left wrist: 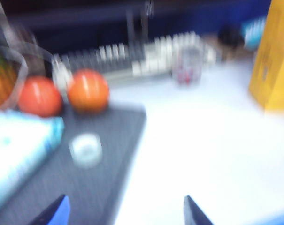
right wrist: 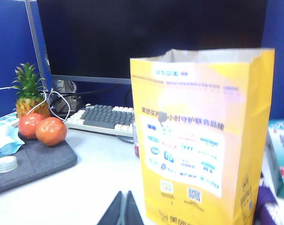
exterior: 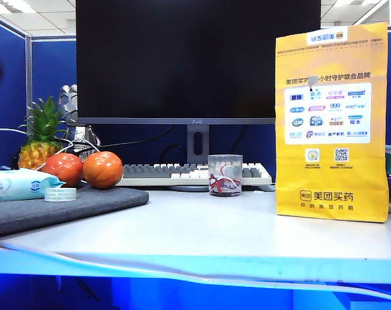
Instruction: Pick up the kiwifruit and throw it into the yellow paper bag.
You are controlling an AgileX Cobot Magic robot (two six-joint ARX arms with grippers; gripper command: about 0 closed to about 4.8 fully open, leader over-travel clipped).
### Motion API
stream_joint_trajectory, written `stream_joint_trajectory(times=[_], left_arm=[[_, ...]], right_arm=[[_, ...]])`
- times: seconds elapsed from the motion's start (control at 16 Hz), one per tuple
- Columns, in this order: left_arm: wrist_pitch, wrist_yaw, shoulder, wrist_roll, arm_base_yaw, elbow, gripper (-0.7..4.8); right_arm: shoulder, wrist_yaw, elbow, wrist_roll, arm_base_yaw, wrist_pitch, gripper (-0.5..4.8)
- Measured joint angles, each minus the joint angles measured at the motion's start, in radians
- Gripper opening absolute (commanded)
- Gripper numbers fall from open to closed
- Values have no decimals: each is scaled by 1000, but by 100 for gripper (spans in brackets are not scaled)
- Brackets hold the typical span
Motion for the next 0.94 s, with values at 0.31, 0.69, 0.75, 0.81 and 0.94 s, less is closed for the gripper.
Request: stream_joint_trajectory(times=[0.31, 0.69, 0.75, 0.81, 0.94], left_arm=[[8, 1, -3, -1, 0, -24, 333], [-2, -10, -4, -19, 0, -24, 337], [-2, -10, -4, -19, 0, -24, 337], [-2, -10, -4, -19, 0, -23, 337], [-2, -10, -4, -19, 0, -23, 337]], right_arm=[[0, -2, 0, 47, 0, -19, -1], [0, -2, 0, 53, 0, -27, -1], [0, -2, 0, 53, 0, -27, -1], [0, -2, 0, 53, 0, -27, -1], [0, -2, 0, 53, 0, -27, -1]])
